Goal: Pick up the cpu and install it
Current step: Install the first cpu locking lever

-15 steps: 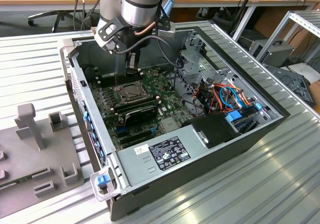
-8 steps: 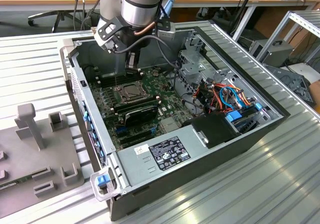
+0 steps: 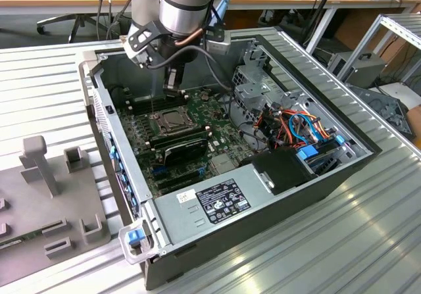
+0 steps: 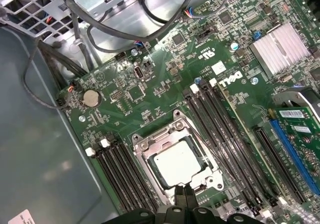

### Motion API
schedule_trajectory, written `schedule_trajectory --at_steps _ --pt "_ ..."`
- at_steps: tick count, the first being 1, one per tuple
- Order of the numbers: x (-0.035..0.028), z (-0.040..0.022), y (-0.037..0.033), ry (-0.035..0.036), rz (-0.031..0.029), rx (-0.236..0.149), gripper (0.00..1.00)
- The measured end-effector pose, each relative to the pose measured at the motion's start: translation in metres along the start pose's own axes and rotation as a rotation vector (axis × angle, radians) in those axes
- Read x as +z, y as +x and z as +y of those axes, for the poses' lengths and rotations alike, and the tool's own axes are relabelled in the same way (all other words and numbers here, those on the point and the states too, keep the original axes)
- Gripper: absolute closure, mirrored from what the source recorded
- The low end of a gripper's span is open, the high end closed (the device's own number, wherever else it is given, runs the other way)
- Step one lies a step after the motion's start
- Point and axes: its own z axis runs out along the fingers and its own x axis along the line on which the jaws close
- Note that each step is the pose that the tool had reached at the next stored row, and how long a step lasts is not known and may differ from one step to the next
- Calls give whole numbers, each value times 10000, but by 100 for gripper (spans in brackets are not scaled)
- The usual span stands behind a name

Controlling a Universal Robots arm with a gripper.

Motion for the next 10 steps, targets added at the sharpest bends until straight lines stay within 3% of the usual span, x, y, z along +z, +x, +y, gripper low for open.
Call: schedule_trajectory --at_steps 10 --pt "0 0 0 -16 6 587 89"
